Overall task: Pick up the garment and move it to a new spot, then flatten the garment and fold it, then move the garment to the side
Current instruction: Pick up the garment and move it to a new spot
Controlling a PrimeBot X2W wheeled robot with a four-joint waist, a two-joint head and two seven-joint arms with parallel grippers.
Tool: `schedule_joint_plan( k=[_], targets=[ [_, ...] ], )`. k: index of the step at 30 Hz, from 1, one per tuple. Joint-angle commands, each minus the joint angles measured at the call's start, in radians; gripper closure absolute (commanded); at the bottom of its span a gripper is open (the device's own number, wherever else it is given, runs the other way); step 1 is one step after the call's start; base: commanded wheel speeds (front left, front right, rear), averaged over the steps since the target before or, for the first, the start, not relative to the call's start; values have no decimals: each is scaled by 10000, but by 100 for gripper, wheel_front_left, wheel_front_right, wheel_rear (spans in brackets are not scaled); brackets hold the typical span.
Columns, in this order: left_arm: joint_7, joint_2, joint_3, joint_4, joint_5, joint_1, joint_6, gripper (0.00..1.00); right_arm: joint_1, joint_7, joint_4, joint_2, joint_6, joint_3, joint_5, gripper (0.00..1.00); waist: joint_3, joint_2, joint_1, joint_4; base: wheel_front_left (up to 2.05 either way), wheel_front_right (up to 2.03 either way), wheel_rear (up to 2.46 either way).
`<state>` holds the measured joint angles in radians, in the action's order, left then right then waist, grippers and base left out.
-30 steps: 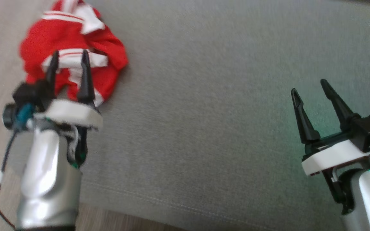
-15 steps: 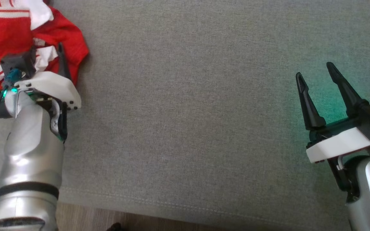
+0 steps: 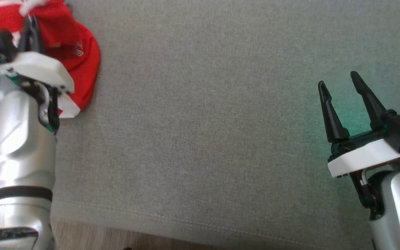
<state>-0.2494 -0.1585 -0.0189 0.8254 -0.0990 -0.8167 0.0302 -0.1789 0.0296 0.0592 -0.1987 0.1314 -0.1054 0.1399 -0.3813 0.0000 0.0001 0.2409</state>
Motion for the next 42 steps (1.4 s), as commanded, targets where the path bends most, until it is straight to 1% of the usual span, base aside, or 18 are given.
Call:
schedule_joint_plan(
  k=[1,5,8,9,10,14,17,20,24,27,32,39,42],
  targets=[
    [-121,-660,354,-935,31,267,75,100,-8,-154,246,81,-7,-114,73,0,349,0,-1,19,0,0,0],
    [-122,-785,394,-2832,142,982,38,100,173,-352,17,340,-7,-21,126,0,1020,0,-1,-42,0,0,0],
    [-122,-867,380,-4086,160,1490,-77,100,310,-477,-119,552,-7,63,163,0,1466,0,-1,-154,0,0,0],
    [-122,-870,356,-4453,153,1665,-119,100,362,-513,-167,619,-7,89,176,0,1620,0,-1,-206,0,0,0],
    [-122,-870,356,-4453,153,1665,-119,100,362,-513,-167,619,-7,89,176,0,1620,0,-1,-206,0,0,0],
    [-19,-783,212,-5882,65,2556,-235,100,629,-667,-314,892,-7,148,218,0,2232,0,-1,-546,0,0,0],
    [325,-592,-29,-7182,21,3389,-264,100,866,-734,-321,1070,-7,254,229,0,2546,0,-1,-880,0,0,0],
    [782,-293,-492,-8417,-21,4228,-352,100,1041,-739,-276,1194,-7,314,251,0,2713,0,-1,-1309,0,0,0],
    [1318,208,-1340,-9519,-74,4931,-501,100,1121,-697,-105,1295,-7,327,249,0,2681,0,-1,-2008,0,0,0],
    [1549,553,-2082,-9725,-190,5195,-652,100,1114,-690,16,1346,-7,307,283,0,2598,0,-1,-2617,0,0,0],
    [1634,921,-3308,-9378,-465,5046,-803,100,981,-665,162,1410,-7,182,385,0,2224,0,-1,-3777,0,0,0],
    [1606,1061,-4752,-8673,-578,3386,-972,100,612,-822,210,1455,-7,-111,558,0,1325,0,-1,-5562,0,0,0],
    [1571,1075,-5324,-8449,-723,2476,-973,100,529,-980,141,1469,-7,-94,675,0,942,0,-1,-6188,0,0,0]
  ],
)
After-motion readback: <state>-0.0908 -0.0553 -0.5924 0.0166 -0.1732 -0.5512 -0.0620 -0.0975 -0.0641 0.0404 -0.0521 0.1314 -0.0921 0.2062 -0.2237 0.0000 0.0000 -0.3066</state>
